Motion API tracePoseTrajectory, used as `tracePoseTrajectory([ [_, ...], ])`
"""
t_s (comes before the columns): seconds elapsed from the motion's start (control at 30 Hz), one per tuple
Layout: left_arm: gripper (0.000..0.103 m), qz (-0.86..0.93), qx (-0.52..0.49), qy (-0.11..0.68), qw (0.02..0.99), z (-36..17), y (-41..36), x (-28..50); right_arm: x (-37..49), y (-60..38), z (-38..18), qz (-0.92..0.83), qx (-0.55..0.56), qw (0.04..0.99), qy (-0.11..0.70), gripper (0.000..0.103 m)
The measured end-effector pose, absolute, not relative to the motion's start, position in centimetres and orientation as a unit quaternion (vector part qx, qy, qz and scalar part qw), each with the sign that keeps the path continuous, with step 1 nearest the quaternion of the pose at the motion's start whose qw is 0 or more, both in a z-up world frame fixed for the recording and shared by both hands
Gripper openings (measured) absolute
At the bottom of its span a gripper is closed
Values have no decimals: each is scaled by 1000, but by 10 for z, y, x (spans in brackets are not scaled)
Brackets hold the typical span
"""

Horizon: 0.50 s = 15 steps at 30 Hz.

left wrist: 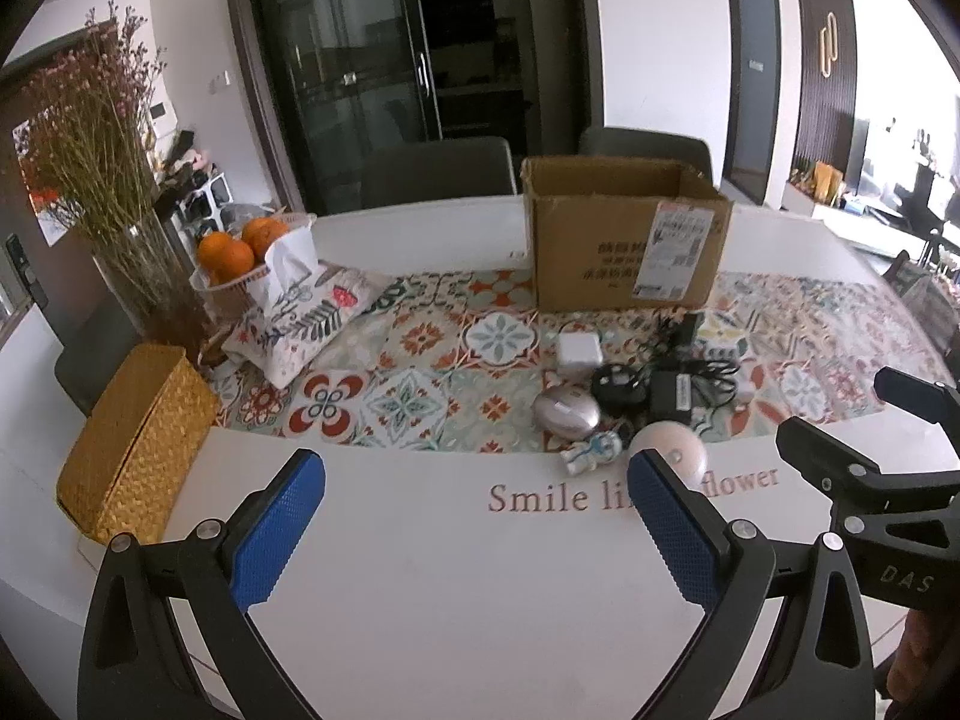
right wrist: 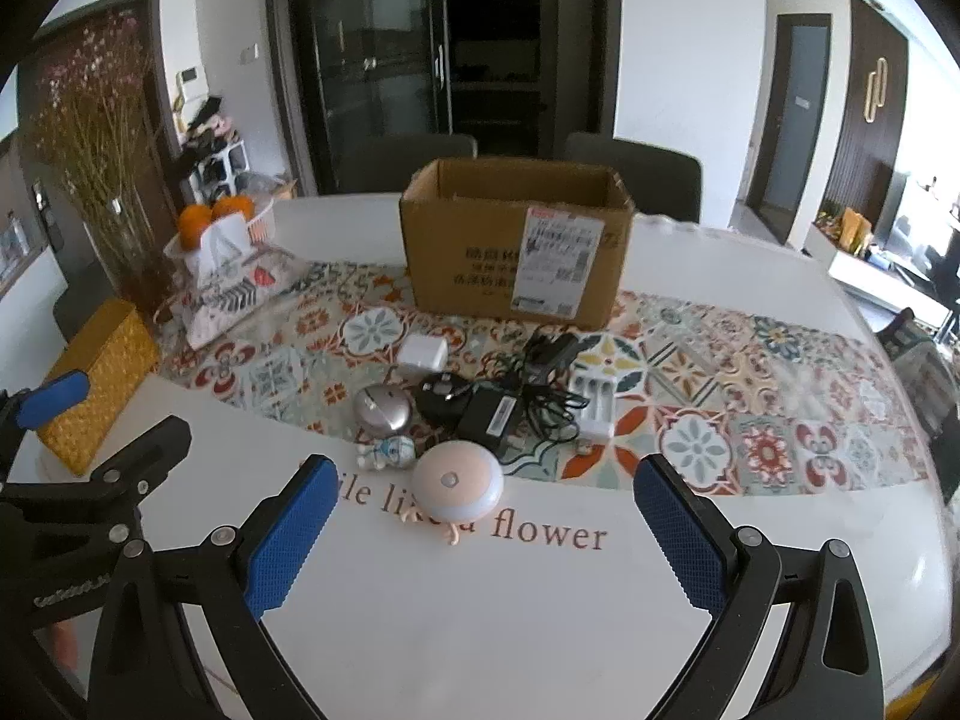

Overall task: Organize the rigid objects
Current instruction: 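Reach the right gripper to the round peach night light and grasp it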

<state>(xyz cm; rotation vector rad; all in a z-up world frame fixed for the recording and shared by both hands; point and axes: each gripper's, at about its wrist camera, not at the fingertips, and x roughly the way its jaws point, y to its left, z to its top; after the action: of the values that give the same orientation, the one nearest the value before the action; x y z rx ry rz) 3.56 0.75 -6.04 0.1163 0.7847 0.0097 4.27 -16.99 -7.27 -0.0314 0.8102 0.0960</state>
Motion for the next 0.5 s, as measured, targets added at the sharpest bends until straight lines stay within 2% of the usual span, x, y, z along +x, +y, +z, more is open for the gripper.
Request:
tracePoseTrajectory([
  [0.5,102,6,61,429,901,-115,17,70,92,-153,-138,83,-27,887,453,99],
])
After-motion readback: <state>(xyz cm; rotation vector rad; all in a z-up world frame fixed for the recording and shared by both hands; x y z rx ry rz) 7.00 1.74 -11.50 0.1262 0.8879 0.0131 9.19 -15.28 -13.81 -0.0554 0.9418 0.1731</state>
